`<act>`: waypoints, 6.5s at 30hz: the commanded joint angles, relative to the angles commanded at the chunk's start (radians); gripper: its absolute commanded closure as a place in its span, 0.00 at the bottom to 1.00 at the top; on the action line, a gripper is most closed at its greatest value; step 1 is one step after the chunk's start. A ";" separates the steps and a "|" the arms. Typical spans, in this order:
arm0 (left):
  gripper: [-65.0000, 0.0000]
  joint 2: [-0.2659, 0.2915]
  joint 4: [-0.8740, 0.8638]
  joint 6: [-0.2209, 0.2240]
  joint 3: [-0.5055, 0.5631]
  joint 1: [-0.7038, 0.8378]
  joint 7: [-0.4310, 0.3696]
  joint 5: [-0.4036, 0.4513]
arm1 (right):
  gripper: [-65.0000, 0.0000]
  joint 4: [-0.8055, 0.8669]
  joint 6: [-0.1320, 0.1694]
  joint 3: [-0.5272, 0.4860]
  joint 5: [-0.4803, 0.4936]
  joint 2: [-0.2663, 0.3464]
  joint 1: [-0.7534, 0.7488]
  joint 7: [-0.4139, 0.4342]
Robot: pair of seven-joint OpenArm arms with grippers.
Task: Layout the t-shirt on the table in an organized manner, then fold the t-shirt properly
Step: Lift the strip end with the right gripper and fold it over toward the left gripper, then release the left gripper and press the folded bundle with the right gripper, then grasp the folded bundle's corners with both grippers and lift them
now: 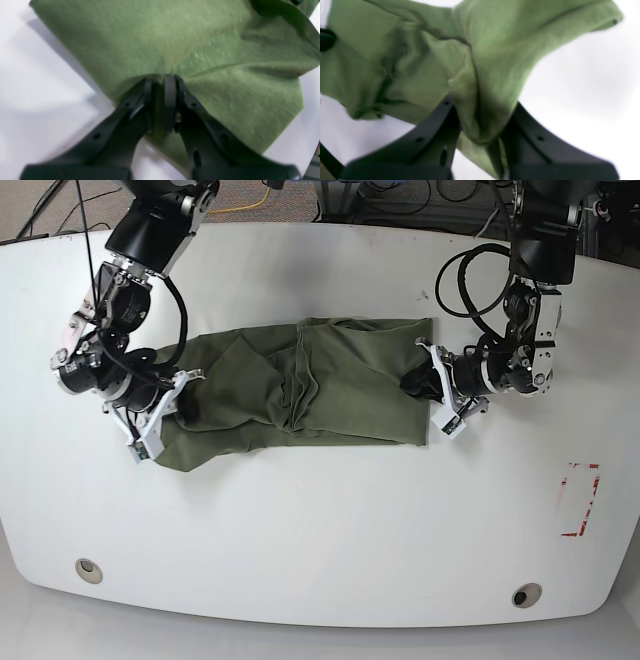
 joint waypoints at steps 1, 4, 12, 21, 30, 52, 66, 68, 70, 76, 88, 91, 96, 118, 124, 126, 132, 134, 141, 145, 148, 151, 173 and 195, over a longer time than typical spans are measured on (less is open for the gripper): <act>0.93 0.000 0.000 0.000 0.000 0.000 0.000 0.000 | 1.00 0.023 0.000 -0.025 0.000 -0.014 -0.002 0.000; 0.93 0.002 0.000 0.000 0.000 0.000 0.000 0.000 | 1.00 0.057 0.000 -0.094 0.000 -0.068 -0.017 0.000; 0.93 0.002 0.006 0.000 0.000 0.000 0.002 -0.003 | 1.00 0.051 -0.088 -0.270 -0.008 -0.181 -0.023 0.039; 0.93 0.003 0.008 0.000 0.000 0.014 0.000 -0.005 | 1.00 -0.025 -0.124 -0.382 -0.002 -0.208 -0.037 0.140; 0.93 0.003 0.008 0.000 -0.002 0.015 0.000 -0.006 | 0.92 -0.118 -0.124 -0.404 -0.006 -0.208 -0.029 0.188; 0.93 0.017 0.060 0.000 -0.011 0.029 0.002 -0.008 | 0.00 -0.055 -0.124 -0.555 -0.005 -0.170 0.032 0.200; 0.92 0.015 0.404 0.000 -0.209 0.002 0.103 -0.006 | 0.00 0.037 -0.113 -0.555 0.000 0.015 -0.046 0.199; 0.92 0.015 0.420 0.000 -0.227 0.002 0.103 -0.006 | 0.00 0.061 -0.113 -0.559 0.000 0.017 -0.075 0.197; 0.92 0.014 0.425 0.000 -0.235 0.000 0.103 -0.006 | 0.00 0.071 -0.113 -0.577 0.000 0.014 -0.101 0.197; 0.92 0.014 0.445 0.000 -0.293 -0.002 0.103 -0.006 | 0.00 0.072 -0.113 -0.713 0.000 0.015 -0.132 0.197; 0.92 0.029 0.466 0.000 -0.551 0.006 0.103 -0.006 | 0.00 -0.011 -0.113 -0.796 -0.008 0.021 -0.117 0.280; 0.92 -0.009 0.491 0.000 -0.568 0.028 0.103 -0.006 | 0.00 -0.044 -0.113 -0.796 -0.008 0.023 -0.114 0.314; 0.92 -0.017 0.537 0.000 -0.569 0.064 0.103 -0.008 | 0.00 -0.092 -0.113 -0.798 -0.008 0.038 -0.112 0.341; 0.92 -0.040 0.549 0.000 -0.572 0.147 0.103 -0.008 | 0.73 -0.167 -0.122 -0.801 -0.008 -0.037 -0.114 0.412; 0.92 -0.041 0.549 0.000 -0.572 0.149 0.103 -0.008 | 0.75 -0.169 -0.127 -0.872 -0.008 -0.089 -0.083 0.412; 0.92 -0.041 0.549 0.000 -0.572 0.149 0.103 -0.008 | 0.75 -0.170 -0.156 -0.902 -0.008 -0.114 -0.078 0.412; 0.92 -0.041 0.562 0.000 -0.572 0.163 0.103 -0.006 | 0.55 -0.192 -0.263 -1.010 -0.008 -0.167 -0.037 0.412; 0.92 -0.041 0.588 0.000 -0.572 0.167 0.103 -0.006 | 0.34 -0.201 -0.294 -1.023 -0.008 -0.181 -0.037 0.414; 0.92 -0.040 0.695 0.000 -0.571 0.193 0.133 -0.008 | 0.02 -0.189 -0.314 -1.045 -0.002 -0.180 -0.011 0.412; 0.92 -0.025 0.756 0.000 -0.571 0.152 0.210 -0.009 | 0.04 -0.115 -0.314 -1.026 0.000 -0.103 0.020 0.412; 0.92 0.021 0.769 0.000 -0.571 0.127 0.295 -0.021 | 0.07 -0.091 -0.302 -0.956 0.000 -0.040 0.054 0.410; 0.92 0.025 0.769 0.000 -0.563 0.127 0.388 -0.100 | 0.06 -0.123 -0.275 -0.872 0.000 0.015 0.091 0.410; 0.85 0.163 0.760 0.000 -0.334 0.345 0.364 -0.198 | 0.31 -0.539 -0.107 -0.752 -0.009 0.058 0.273 0.625; 0.85 0.080 0.347 0.000 -0.221 0.226 0.150 0.026 | 0.89 -0.571 -0.117 -0.870 -0.005 0.183 0.072 0.877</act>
